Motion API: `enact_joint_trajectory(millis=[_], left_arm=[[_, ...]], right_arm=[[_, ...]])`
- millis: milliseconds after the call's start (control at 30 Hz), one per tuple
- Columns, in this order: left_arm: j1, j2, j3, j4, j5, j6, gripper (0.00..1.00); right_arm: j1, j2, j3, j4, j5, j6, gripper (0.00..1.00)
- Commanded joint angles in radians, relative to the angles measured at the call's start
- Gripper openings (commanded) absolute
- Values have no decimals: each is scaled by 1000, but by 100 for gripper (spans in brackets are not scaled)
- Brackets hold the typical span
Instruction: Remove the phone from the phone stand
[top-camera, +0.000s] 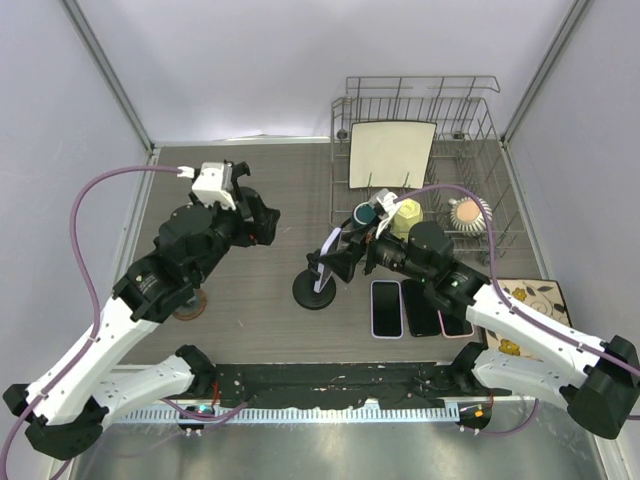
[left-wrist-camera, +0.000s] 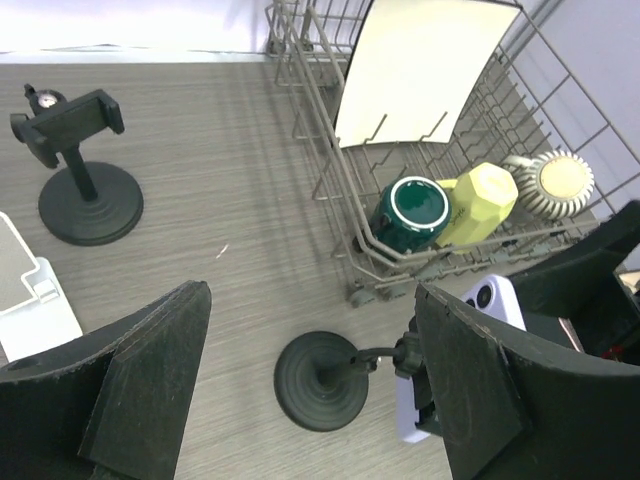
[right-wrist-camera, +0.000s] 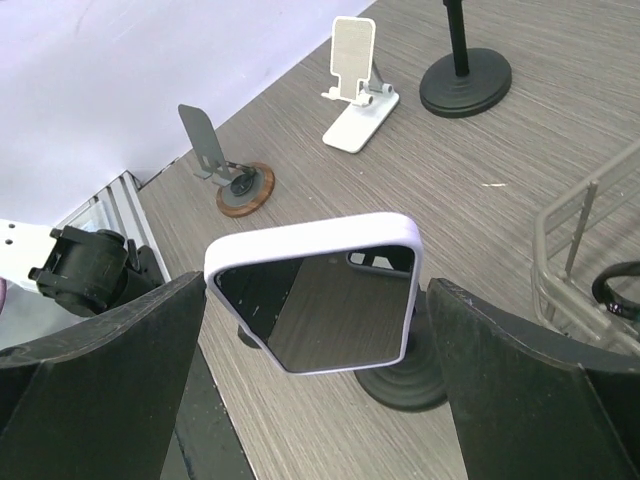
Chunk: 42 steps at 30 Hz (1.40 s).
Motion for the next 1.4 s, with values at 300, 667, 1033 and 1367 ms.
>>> enact_joint_trajectory(millis=[300, 667, 1033, 1367], left_arm=[[8, -48, -104, -45, 83, 0, 87], [10, -33, -121, -32, 83, 40, 86], [8, -42, -217, 57, 178, 114, 86], [8, -55, -269, 119, 237, 160, 87]], right_arm=[[4, 66, 76, 104, -18, -37, 98], [24, 43, 159, -169, 178, -79, 98], [73, 74, 370, -528, 396, -8, 96], [199, 178, 562, -773, 610, 108, 92]])
